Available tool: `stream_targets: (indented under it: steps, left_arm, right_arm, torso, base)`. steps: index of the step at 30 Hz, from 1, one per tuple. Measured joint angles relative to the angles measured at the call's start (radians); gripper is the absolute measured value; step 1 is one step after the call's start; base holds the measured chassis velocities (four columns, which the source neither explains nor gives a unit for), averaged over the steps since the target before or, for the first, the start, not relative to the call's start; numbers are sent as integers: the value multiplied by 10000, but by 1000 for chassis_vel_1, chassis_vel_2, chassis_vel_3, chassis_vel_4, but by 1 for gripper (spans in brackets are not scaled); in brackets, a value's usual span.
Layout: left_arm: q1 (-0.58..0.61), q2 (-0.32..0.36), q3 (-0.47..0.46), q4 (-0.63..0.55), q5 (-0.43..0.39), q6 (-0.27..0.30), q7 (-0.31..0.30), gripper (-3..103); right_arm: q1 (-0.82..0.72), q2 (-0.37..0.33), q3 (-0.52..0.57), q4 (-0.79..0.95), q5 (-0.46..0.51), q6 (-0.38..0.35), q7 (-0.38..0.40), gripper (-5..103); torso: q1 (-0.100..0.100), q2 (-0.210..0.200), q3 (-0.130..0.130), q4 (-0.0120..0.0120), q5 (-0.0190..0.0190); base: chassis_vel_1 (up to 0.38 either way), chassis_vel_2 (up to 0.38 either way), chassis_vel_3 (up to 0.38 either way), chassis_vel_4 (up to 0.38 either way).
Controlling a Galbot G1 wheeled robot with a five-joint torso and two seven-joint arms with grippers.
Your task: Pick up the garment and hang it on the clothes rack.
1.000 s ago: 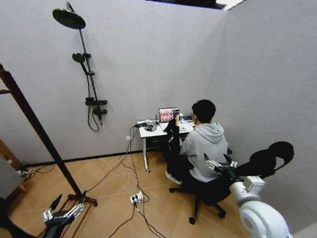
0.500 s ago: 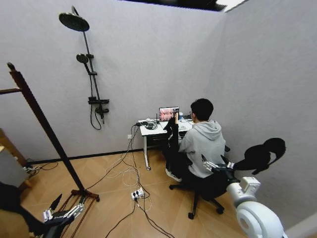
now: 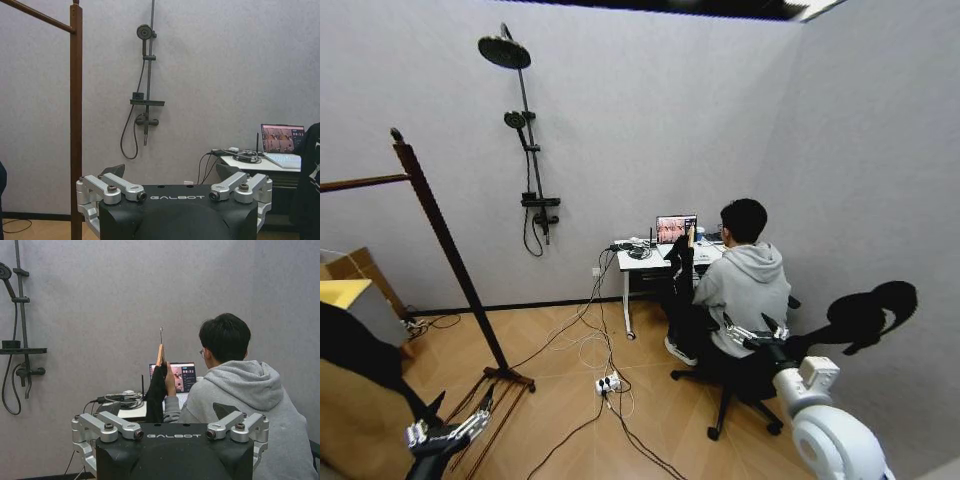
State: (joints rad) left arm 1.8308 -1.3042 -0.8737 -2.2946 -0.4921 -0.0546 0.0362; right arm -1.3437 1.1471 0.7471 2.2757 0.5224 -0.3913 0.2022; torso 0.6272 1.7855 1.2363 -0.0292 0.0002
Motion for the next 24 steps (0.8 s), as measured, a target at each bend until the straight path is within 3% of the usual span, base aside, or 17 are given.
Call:
stream_targets:
  steps: [24]
  left_arm:
    - [0,0,0,0,0,0,3,100]
  right_arm:
    - [288,35,-566,-204,-188,3,41,100]
  torso:
    - [-3,2,-1,1,-5]
  base:
    - [143,-144,-139,151]
